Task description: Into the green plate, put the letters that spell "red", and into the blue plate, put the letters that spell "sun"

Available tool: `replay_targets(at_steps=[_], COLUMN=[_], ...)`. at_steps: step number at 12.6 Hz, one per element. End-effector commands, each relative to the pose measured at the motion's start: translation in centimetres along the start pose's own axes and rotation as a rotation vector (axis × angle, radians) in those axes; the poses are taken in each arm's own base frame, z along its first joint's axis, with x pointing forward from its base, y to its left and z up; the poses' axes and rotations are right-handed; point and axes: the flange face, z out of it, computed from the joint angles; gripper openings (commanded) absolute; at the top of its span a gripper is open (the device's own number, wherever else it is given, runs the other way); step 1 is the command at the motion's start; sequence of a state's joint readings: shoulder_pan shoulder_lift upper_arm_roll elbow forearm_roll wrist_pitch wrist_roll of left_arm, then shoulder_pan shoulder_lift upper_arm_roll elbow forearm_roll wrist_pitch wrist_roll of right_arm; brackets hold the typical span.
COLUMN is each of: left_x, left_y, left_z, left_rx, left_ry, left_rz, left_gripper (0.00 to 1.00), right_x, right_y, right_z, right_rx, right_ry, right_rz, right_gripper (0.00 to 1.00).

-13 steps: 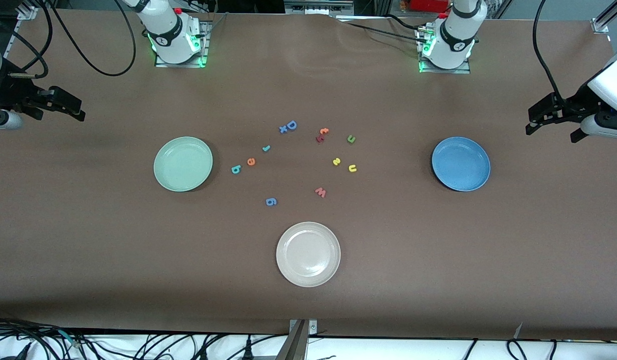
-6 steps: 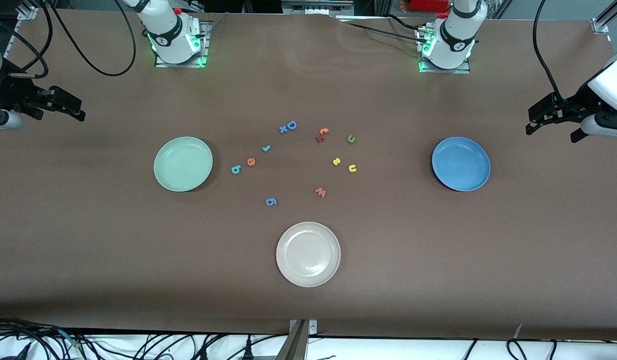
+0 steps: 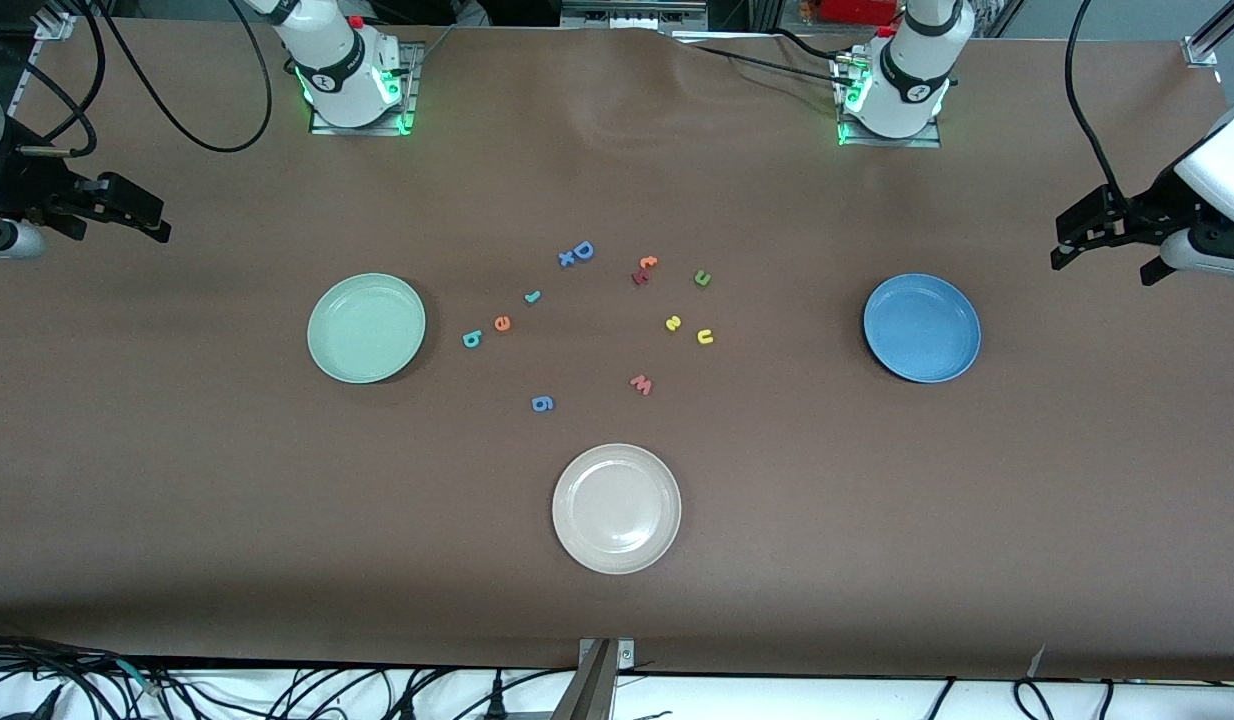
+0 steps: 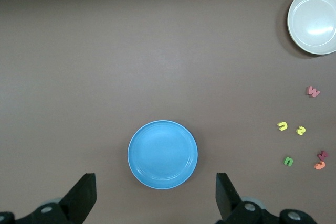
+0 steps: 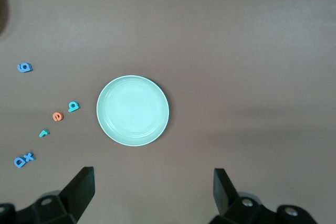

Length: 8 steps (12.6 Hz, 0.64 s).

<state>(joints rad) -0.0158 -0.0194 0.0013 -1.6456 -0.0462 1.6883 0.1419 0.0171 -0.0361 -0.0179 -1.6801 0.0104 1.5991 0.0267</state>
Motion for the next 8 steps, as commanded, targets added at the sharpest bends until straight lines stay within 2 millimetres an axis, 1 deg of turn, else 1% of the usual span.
replay_targets(at_steps=[1,3,7,8], left_x=[0.2,0.1,-0.4,-0.9], left_y=[-0.2,-0.5,-0.3,-0.6], left_z=[-0.6,-0.6,-0.1,0.2], left_rx=[0.022,0.018,0.013,0.007], left_ry=[-0.009,-0.016,-0.066,-0.103], left_rz=[-0.001,-0.006,-0.016,-0.062], left_gripper=[1.00,1.00,1.00,1.00], right_x=[0.3,0.3,0.3,0.3], right_y=[-0.2,-0.2,-0.2,-0.2], right_z=[-0.5,-0.5,-0.5,-0.5], right_rx=[0.016,0.016,0.016,0.016], right_ry=[0.005,0.005,0.005,0.005], right_rz=[-0.006,-0.006,-0.004,-0.004], right_gripper=[1.00,1.00,1.00,1.00])
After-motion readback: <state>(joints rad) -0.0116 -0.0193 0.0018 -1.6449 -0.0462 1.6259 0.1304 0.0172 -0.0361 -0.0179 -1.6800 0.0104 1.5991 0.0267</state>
